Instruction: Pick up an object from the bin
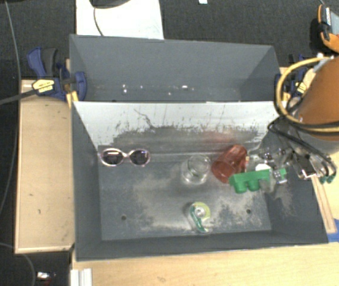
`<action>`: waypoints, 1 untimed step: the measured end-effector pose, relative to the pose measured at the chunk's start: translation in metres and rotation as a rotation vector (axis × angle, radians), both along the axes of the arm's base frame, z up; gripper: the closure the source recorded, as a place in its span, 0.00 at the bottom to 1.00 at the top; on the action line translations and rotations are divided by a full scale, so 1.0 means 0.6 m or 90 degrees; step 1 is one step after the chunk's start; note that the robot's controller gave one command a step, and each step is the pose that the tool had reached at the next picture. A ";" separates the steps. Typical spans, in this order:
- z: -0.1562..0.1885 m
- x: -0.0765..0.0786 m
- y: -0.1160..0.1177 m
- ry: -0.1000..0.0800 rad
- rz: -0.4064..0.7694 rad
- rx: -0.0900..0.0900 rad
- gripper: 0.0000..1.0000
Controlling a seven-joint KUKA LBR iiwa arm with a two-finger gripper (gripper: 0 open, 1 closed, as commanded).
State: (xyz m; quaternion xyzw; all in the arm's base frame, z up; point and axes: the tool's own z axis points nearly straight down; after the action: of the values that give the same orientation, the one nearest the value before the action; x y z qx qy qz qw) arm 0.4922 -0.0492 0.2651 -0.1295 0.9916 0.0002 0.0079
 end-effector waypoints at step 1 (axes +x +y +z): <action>-0.170 -0.007 -0.012 -0.002 0.064 -0.001 0.00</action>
Offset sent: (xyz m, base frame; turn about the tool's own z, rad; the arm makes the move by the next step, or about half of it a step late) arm 0.0000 0.0000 0.0000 0.0000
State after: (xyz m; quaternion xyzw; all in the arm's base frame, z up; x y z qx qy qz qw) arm 0.4880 -0.0561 0.1629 -0.1793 0.9837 -0.0005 0.0094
